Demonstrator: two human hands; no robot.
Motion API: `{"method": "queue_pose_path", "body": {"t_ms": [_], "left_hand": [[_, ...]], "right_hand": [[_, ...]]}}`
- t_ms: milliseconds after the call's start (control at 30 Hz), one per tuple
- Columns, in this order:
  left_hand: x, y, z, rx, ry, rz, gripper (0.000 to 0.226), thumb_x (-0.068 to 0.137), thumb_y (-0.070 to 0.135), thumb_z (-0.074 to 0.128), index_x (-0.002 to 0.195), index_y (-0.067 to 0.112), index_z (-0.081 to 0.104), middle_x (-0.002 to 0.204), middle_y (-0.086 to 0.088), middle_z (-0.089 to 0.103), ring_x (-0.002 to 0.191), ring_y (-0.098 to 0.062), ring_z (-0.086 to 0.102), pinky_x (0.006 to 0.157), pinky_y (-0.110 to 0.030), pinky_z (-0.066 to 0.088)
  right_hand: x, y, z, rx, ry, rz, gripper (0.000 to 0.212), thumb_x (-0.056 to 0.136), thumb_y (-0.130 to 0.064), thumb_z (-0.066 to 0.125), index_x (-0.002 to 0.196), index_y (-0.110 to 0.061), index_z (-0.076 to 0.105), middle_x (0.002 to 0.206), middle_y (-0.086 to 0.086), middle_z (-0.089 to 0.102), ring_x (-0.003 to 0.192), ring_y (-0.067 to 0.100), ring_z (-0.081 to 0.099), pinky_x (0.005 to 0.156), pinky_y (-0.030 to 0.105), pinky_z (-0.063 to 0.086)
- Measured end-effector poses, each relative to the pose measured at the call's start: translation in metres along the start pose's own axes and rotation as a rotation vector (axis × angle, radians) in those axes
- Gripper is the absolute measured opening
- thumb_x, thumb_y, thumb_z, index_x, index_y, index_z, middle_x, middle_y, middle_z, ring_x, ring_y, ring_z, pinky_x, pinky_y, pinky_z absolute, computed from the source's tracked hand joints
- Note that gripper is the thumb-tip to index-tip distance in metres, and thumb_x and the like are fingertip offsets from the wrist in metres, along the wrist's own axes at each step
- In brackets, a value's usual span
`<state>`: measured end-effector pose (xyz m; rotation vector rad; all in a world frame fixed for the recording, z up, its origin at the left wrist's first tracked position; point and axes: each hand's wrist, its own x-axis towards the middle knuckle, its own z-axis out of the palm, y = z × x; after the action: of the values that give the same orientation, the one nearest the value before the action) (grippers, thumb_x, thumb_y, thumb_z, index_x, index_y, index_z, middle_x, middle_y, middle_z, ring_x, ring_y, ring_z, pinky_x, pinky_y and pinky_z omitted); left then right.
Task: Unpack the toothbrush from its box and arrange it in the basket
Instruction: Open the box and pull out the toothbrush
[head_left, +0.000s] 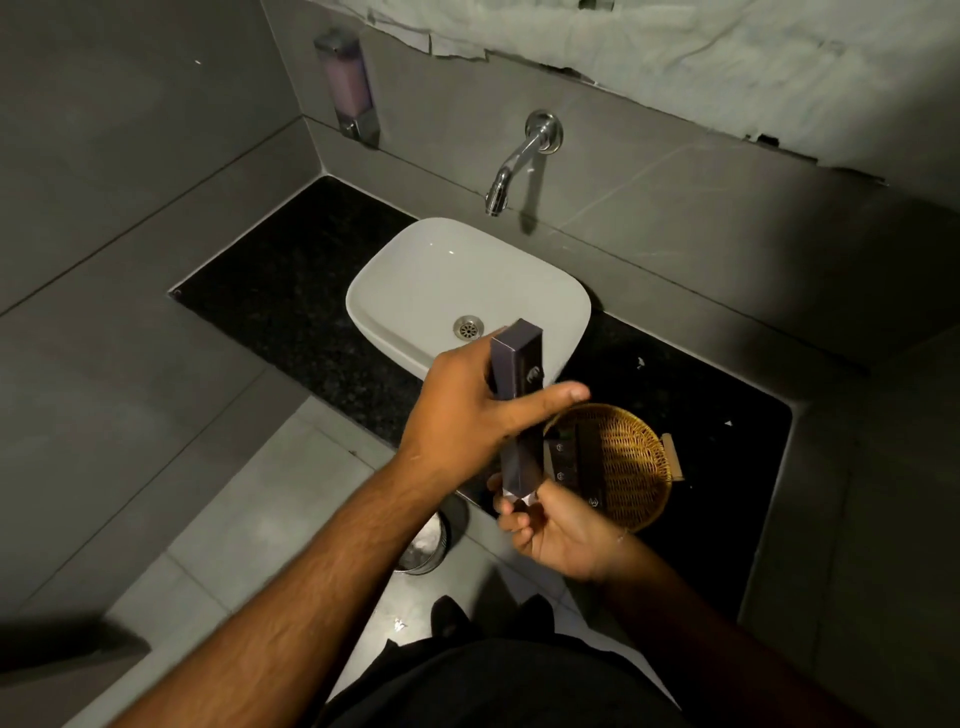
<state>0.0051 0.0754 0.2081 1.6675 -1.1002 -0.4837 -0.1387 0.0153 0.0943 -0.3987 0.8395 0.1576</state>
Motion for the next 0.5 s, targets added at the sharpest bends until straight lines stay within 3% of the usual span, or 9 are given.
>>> {"method": "queue_pose_path", "body": {"t_ms": [133,200,367,433,500], "left_hand": [[0.0,0.001,-0.002,-0.039,0.129,-0.016,0.06,0.077,0.075,0.08,0.106,0.024,0.074,0.098,-0.011,0.079,0.092,-0.025,0.077,0.081,-0.048,0.062],[-0.001,0.002,-0.001,-0.07,0.135,-0.03,0.059,0.078,0.062,0.087,0.109,0.014,0.076,0.105,-0.015,0.08,0.099,-0.028,0.078,0.086,-0.051,0.063],[0.004,0.006,0.0,-0.125,0.138,-0.06,0.063,0.083,0.051,0.08,0.089,-0.01,0.066,0.085,-0.032,0.067,0.077,-0.041,0.068,0.073,-0.057,0.058],[0.004,0.008,0.0,-0.169,0.08,-0.071,0.067,0.085,0.049,0.077,0.093,-0.017,0.065,0.09,-0.039,0.068,0.085,-0.052,0.068,0.076,-0.062,0.058],[0.002,0.009,0.001,-0.191,0.032,-0.067,0.065,0.086,0.048,0.078,0.098,-0.015,0.067,0.096,-0.036,0.071,0.092,-0.052,0.07,0.081,-0.066,0.058]], "right_hand": [[0.001,-0.01,0.001,0.0,0.064,-0.023,0.023,0.107,-0.013,0.036,0.094,-0.011,0.054,0.057,0.001,0.057,0.037,0.005,0.045,0.034,0.016,0.037],[0.003,-0.013,0.001,0.015,0.105,-0.06,0.026,0.106,-0.007,0.033,0.089,-0.01,0.053,0.055,0.001,0.055,0.035,0.005,0.044,0.033,0.015,0.036],[-0.001,-0.016,-0.005,0.046,0.072,-0.062,0.03,0.106,-0.005,0.033,0.083,-0.01,0.052,0.054,0.001,0.055,0.034,0.005,0.045,0.032,0.014,0.035],[-0.004,-0.015,-0.001,0.037,0.045,-0.061,0.032,0.108,-0.01,0.036,0.082,-0.009,0.054,0.053,0.002,0.057,0.035,0.007,0.049,0.033,0.015,0.038],[-0.007,-0.016,0.005,0.06,0.039,-0.067,0.037,0.107,-0.011,0.039,0.074,-0.009,0.056,0.052,0.003,0.056,0.036,0.009,0.051,0.034,0.016,0.04]]}}
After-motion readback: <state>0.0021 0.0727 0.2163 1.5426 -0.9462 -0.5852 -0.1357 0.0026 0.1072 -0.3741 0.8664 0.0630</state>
